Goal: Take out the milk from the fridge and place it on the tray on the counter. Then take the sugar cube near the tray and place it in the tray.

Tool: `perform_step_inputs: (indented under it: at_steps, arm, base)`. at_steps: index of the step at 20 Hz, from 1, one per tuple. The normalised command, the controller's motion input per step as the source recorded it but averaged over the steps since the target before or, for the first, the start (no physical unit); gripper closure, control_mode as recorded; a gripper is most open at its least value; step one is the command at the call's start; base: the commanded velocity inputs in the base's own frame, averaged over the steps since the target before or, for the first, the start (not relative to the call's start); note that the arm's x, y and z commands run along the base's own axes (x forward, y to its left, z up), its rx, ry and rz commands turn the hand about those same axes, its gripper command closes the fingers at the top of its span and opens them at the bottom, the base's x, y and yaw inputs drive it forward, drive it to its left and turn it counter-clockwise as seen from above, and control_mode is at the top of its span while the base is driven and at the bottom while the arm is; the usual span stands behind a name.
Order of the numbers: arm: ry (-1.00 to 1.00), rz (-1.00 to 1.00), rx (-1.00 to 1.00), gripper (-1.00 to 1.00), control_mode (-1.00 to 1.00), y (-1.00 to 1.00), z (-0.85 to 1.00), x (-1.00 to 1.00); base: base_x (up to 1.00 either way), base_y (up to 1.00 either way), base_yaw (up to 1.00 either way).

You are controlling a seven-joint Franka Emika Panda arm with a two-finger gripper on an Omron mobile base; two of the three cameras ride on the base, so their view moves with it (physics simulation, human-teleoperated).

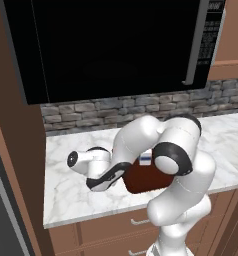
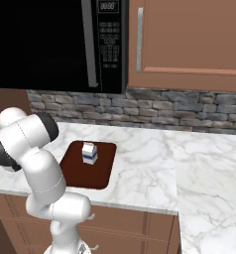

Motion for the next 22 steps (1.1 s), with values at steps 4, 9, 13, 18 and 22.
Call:
perform_step_inputs:
  at_steps: [4,9,13,18,22]
  arm:
    - [0.00,0.00,-0.01,1.00,-1.00,0.00,-0.13,0.00]
    - [0.00,0.00,-0.02,1.00,-1.00,0.00,-0.04,0.00]
    - [-0.04,0.00,0.00,1.00,-1.00,0.00,0.04,-0.36]
    - [-0.07,-0.02,-0.02,1.00,-1.00,0.00,0.51,-0.64]
    - [-0.04,0.00,-0.05,1.00,-1.00,-0.26,0.66,-0.39]
  base:
    - [0.00,0.00,0.00]
    - [0.00,0.00,0.00]
    - [0.00,0.00,0.00]
    - [0.00,0.00,0.00]
    - [0.00,0.00,0.00]
